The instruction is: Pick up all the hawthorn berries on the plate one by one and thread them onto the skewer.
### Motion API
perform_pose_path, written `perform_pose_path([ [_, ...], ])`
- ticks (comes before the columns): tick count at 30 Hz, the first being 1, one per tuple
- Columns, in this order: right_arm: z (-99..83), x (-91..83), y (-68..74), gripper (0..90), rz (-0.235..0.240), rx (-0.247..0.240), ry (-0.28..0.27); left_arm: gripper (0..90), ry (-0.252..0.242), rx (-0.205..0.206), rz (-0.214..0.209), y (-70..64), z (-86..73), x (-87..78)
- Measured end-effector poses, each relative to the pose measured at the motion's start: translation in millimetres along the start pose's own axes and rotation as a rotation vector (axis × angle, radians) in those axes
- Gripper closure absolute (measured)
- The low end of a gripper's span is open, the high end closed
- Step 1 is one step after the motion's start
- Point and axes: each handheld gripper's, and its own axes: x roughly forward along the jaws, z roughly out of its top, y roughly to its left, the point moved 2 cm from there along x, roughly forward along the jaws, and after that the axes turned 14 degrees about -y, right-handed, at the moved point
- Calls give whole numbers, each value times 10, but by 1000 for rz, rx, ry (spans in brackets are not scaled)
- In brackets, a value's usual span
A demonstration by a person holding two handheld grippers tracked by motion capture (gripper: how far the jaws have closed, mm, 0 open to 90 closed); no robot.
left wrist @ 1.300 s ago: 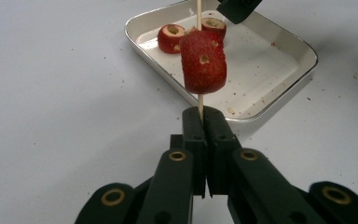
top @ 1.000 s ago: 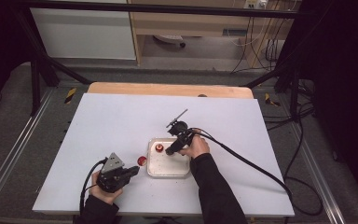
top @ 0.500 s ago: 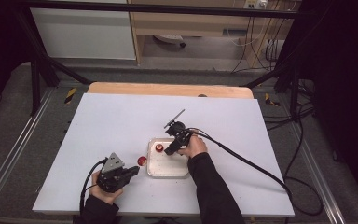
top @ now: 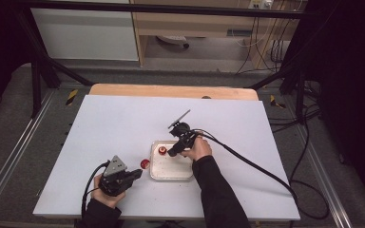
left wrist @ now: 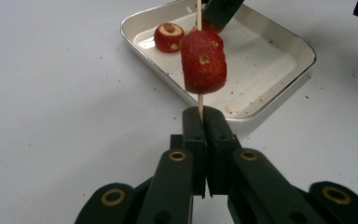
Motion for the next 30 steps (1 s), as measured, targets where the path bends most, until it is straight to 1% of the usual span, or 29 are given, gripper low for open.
perform_pose_path([
  [2, 10, -53, 23, 620, -1, 17, -19, 886, -1, -1, 0, -4, 2, -3],
  [5, 10, -129, 65, 620, -2, 18, -51, 886, -4, 1, 0, -10, 5, -5],
  [6, 9, -146, 81, 621, -3, 26, -56, 886, -4, 2, 0, -14, 5, -5],
  [10, -19, -212, 111, 621, 15, 38, -104, 886, -6, 4, 0, -27, 6, -2],
  [11, -31, -225, 111, 622, 13, 41, -119, 886, -7, 7, 1, -29, 8, -3],
  [13, -59, -258, 113, 622, 21, 60, -147, 887, -7, 7, 3, -37, 8, -2],
  [19, -149, -362, 131, 623, 48, 104, -257, 887, -8, 11, 1, -62, 9, 7],
  [21, -180, -390, 131, 623, 52, 108, -300, 887, -9, 14, 1, -72, 10, 9],
  [22, -201, -411, 133, 623, 57, 122, -320, 887, -10, 13, 1, -76, 11, 9],
  [24, -240, -439, 130, 623, 65, 134, -357, 887, -12, 9, 3, -86, 12, 12],
  [30, -355, -510, 117, 623, 82, 191, -454, 886, -14, 7, 1, -114, 9, 25],
])
